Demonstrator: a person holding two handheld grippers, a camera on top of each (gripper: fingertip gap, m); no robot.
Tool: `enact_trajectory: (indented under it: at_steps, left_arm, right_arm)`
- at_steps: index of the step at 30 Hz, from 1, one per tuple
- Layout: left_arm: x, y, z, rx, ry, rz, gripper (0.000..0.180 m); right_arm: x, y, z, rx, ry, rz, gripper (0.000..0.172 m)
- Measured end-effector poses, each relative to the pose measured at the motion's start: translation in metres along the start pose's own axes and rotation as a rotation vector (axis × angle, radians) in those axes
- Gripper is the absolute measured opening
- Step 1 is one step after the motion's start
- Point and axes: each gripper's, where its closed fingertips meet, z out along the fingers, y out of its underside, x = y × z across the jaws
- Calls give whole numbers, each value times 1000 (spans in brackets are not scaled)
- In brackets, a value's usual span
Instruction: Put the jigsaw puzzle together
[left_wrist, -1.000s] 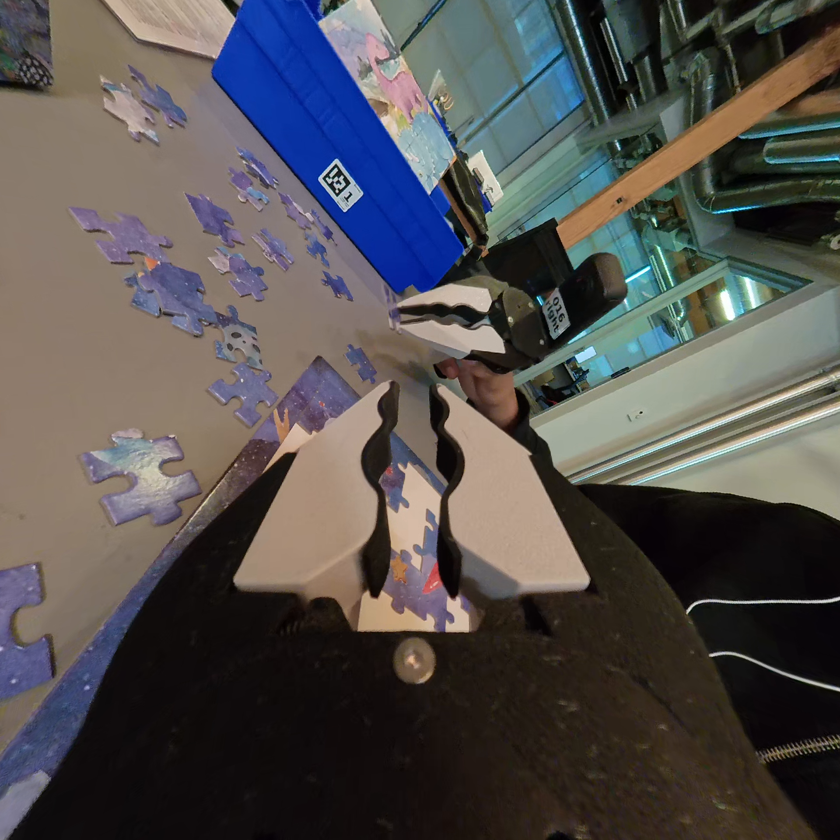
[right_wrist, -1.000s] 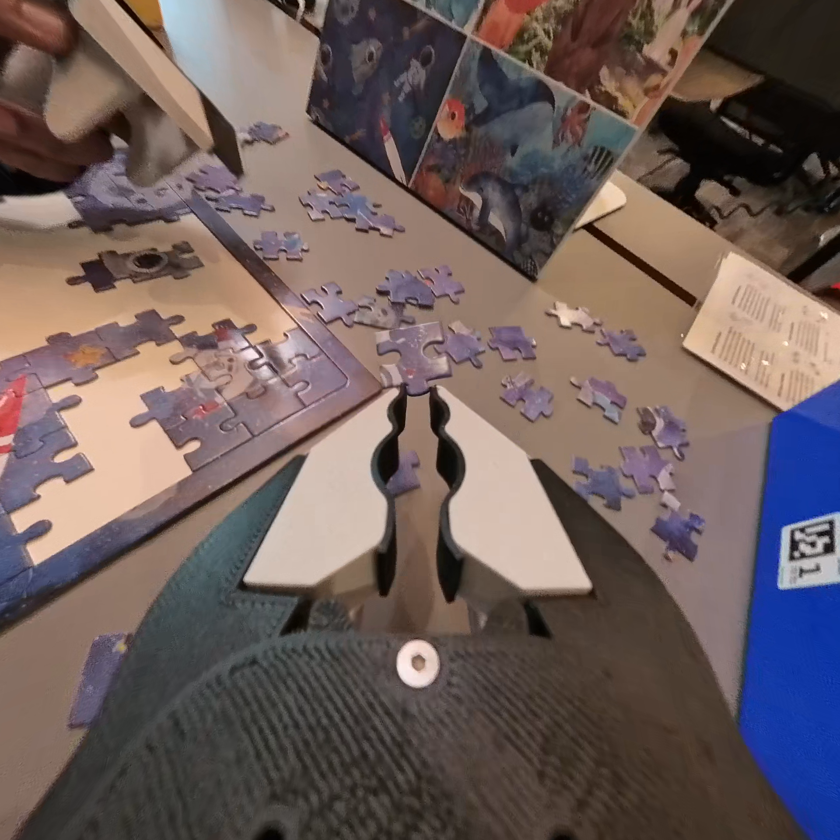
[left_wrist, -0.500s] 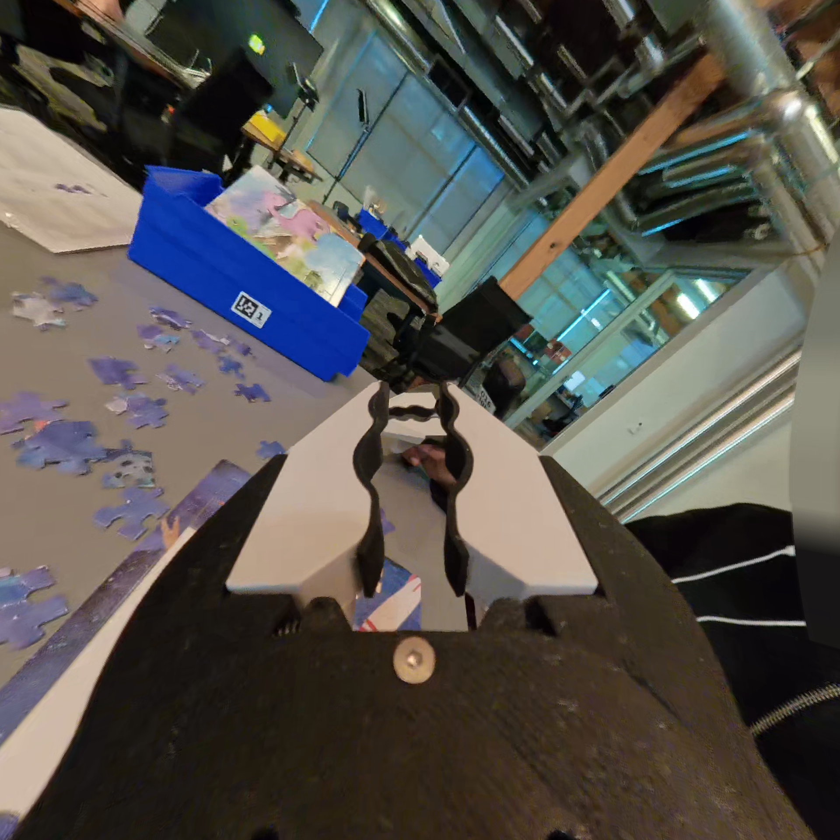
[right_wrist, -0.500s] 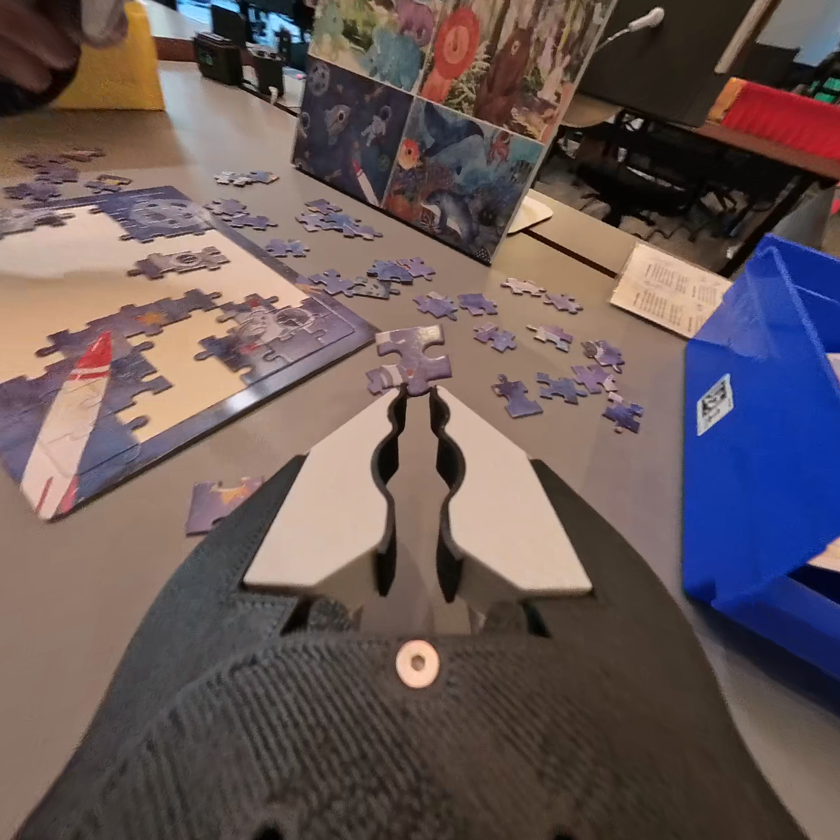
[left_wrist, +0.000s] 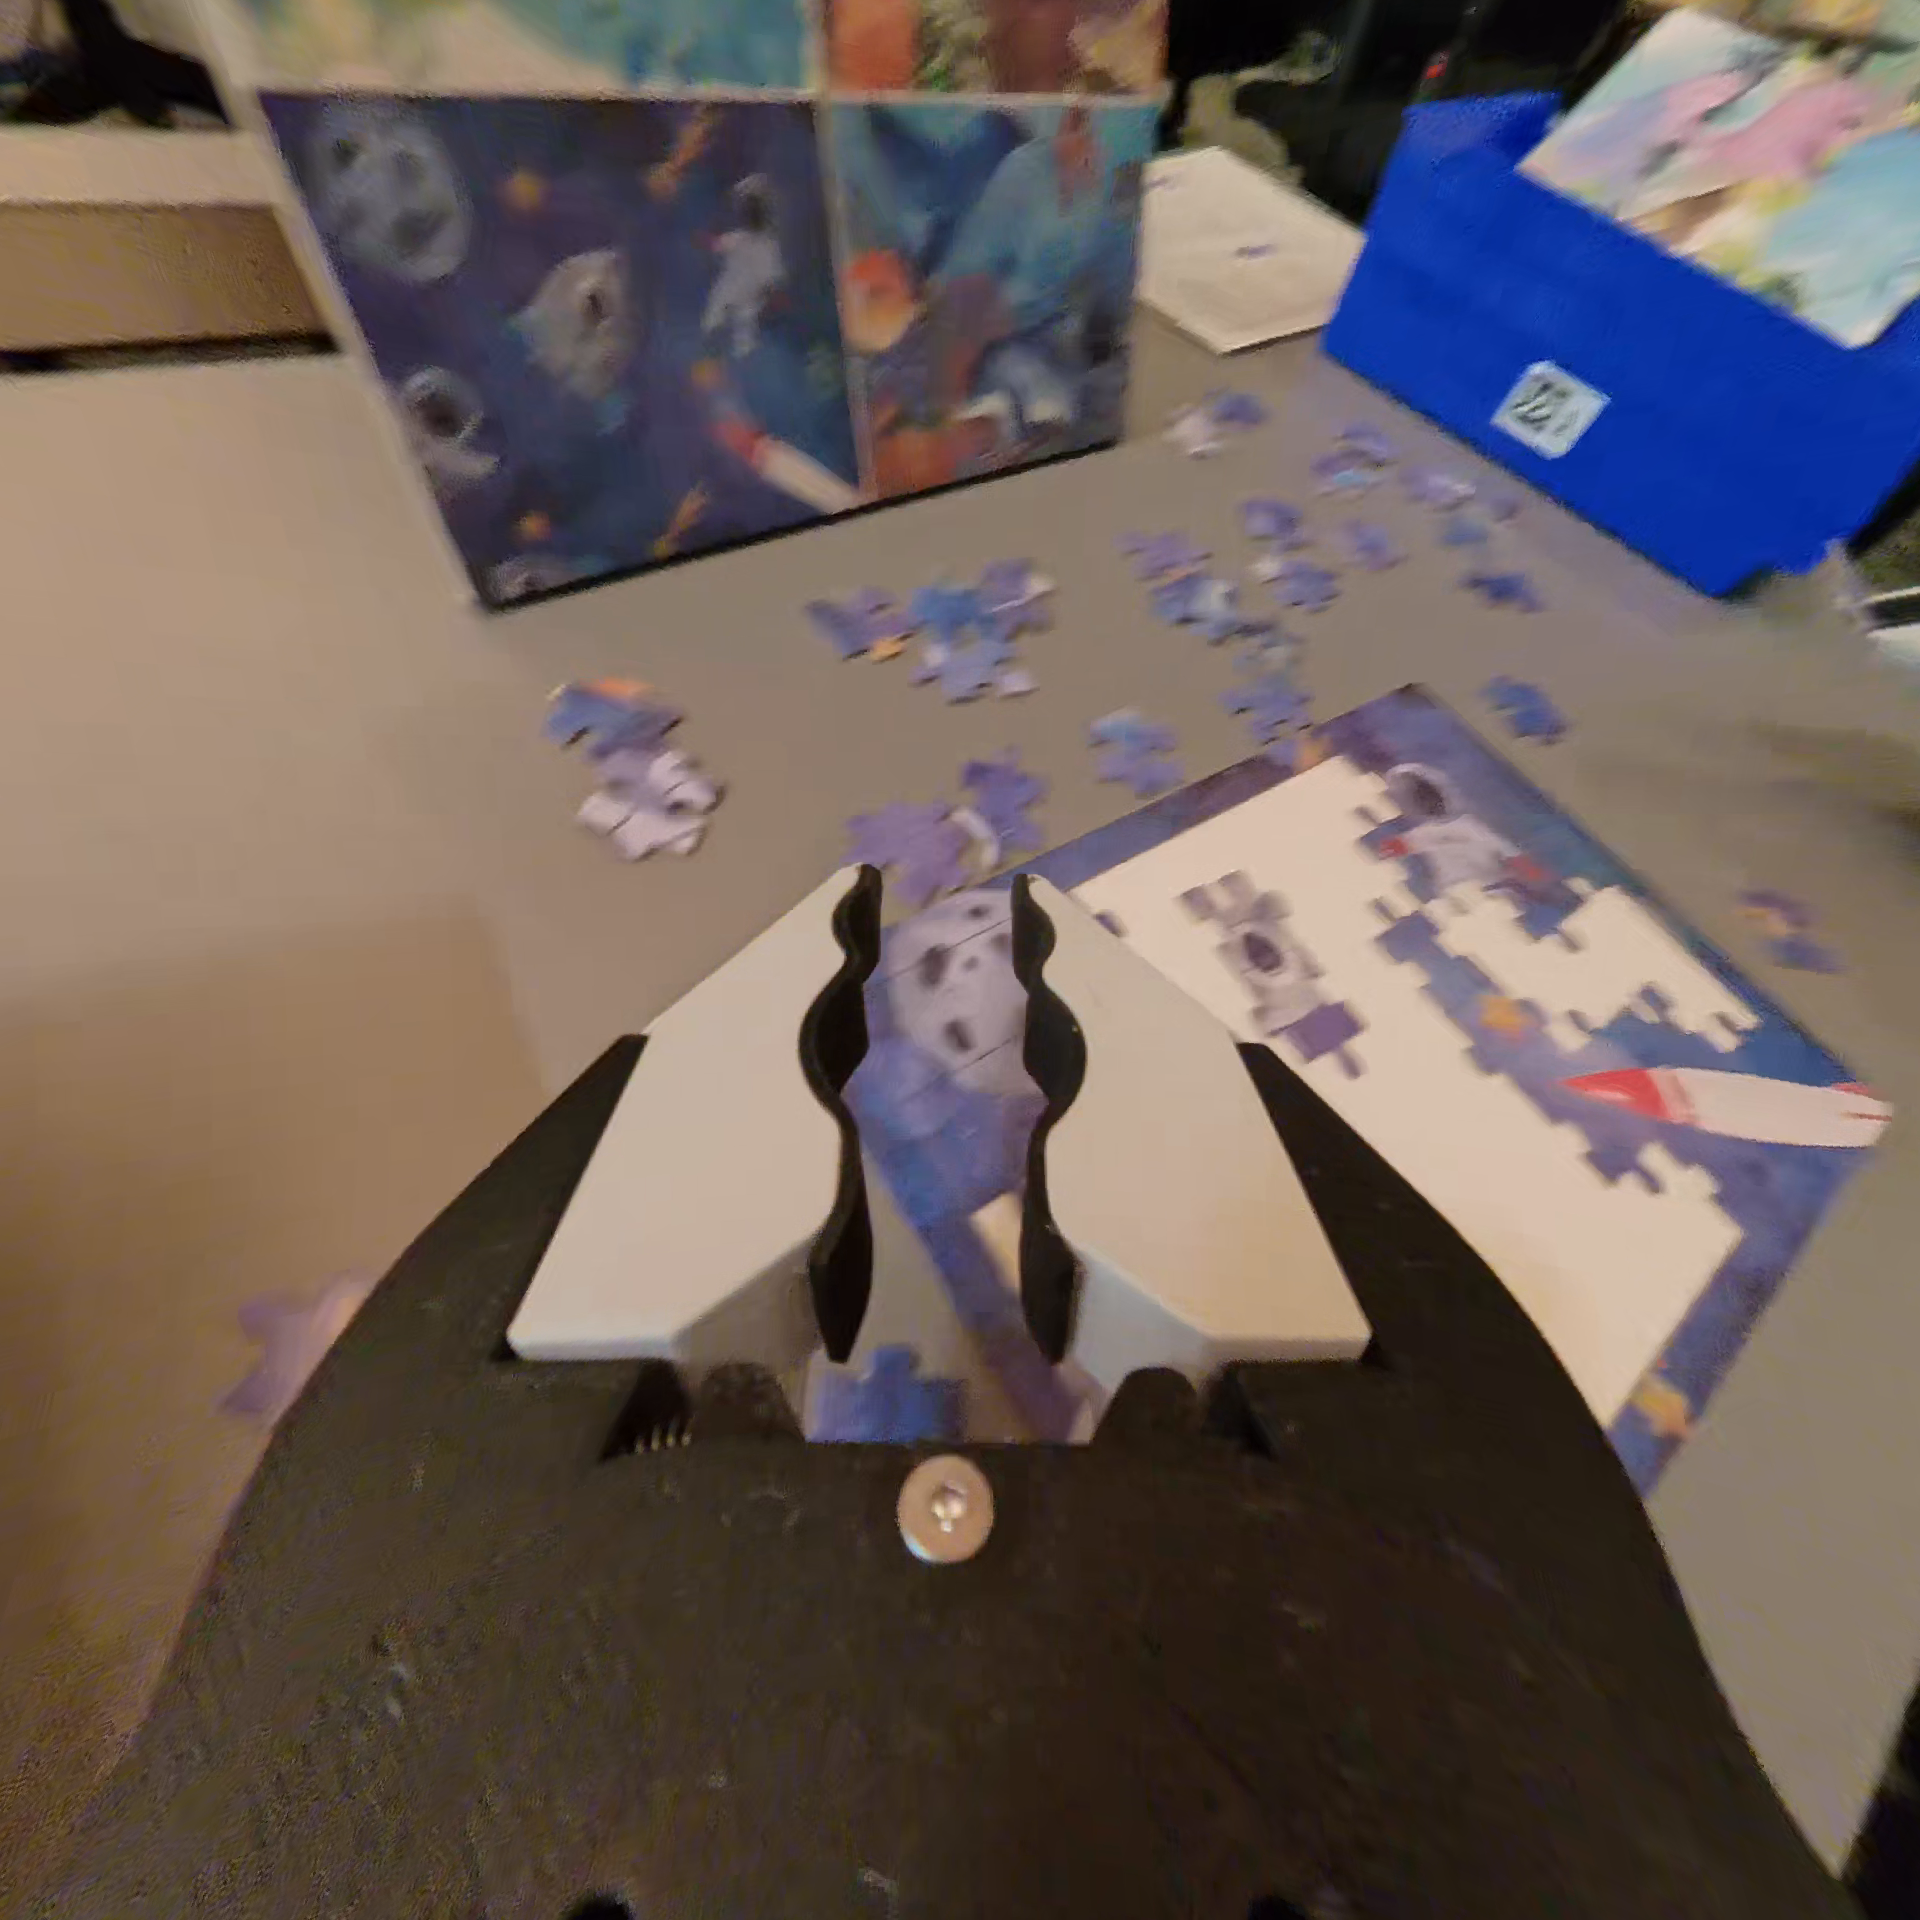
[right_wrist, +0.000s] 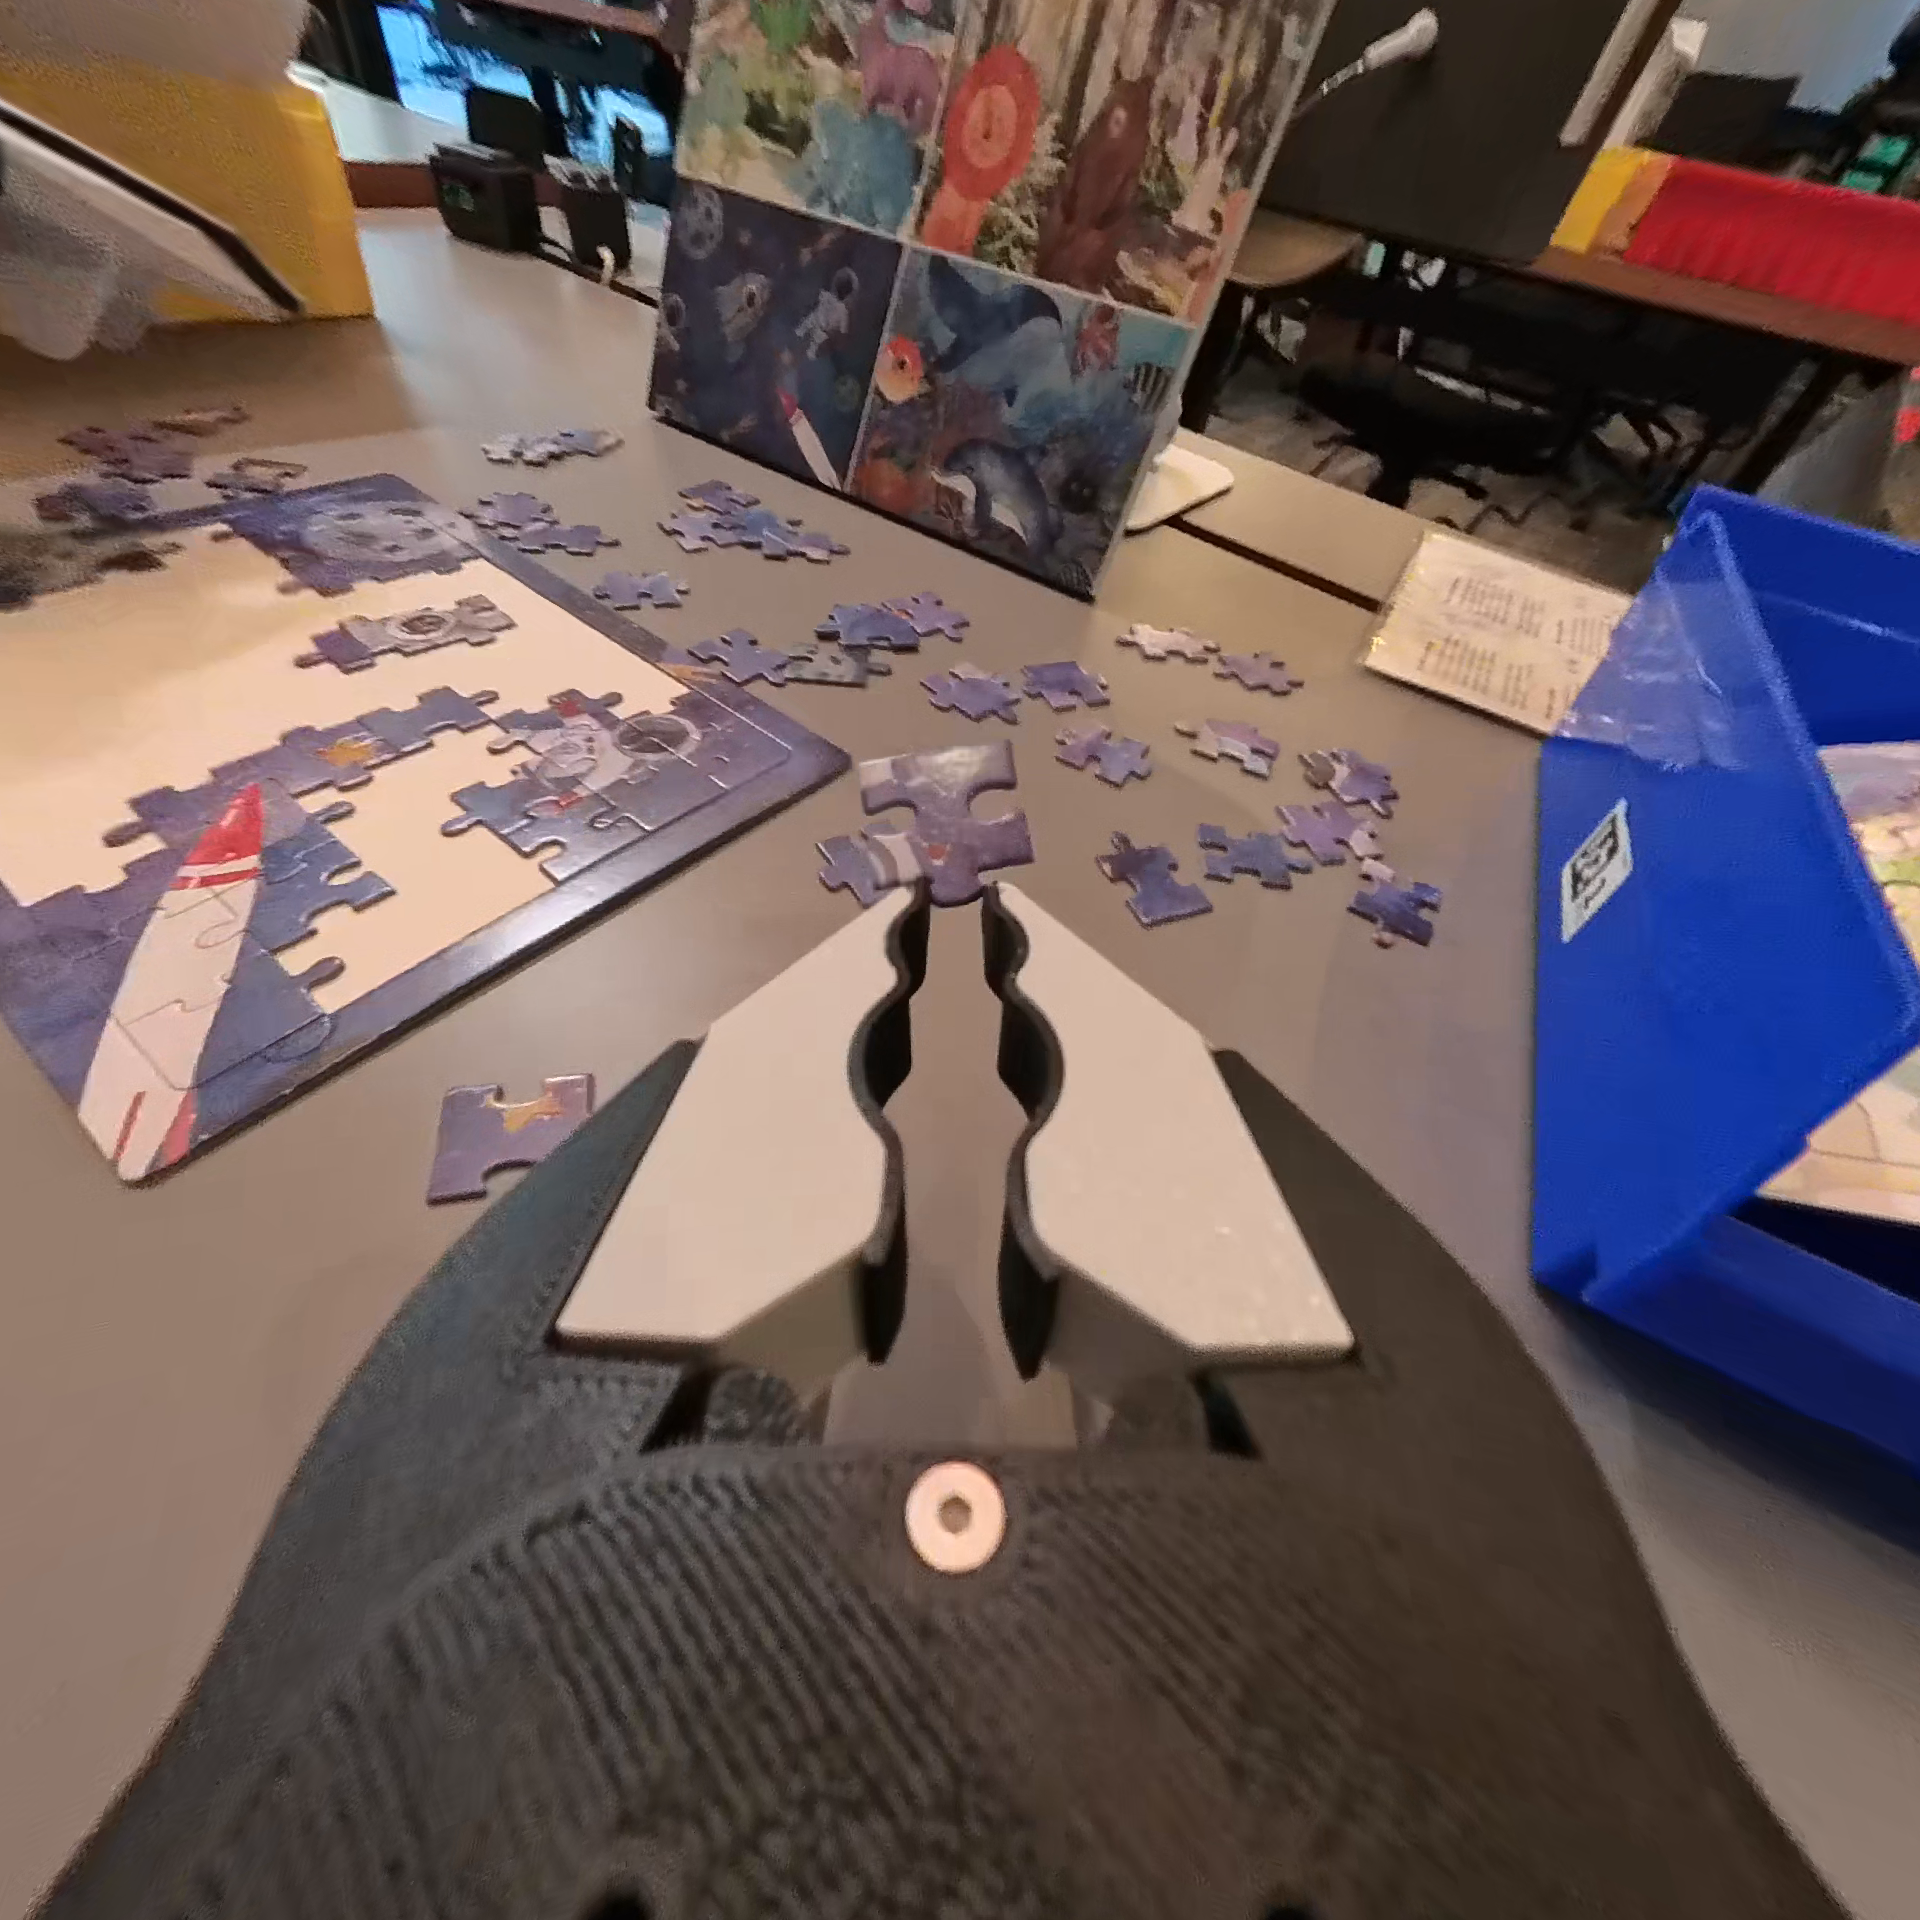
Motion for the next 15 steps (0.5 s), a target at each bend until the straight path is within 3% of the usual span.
enact_trajectory:
  at_steps: [7, 9, 15]
  left_arm:
    - [-33, 4, -11, 103, -46, -19, 25]
    - [-33, 9, -6, 74, -45, -4, 25]
    - [-32, 7, -5, 79, -89, 80, 21]
  right_arm:
    - [14, 33, 19, -241, 95, 22, 8]
    - [21, 30, 18, -221, 170, 31, 8]
    - [18, 26, 18, -204, 175, 36, 8]
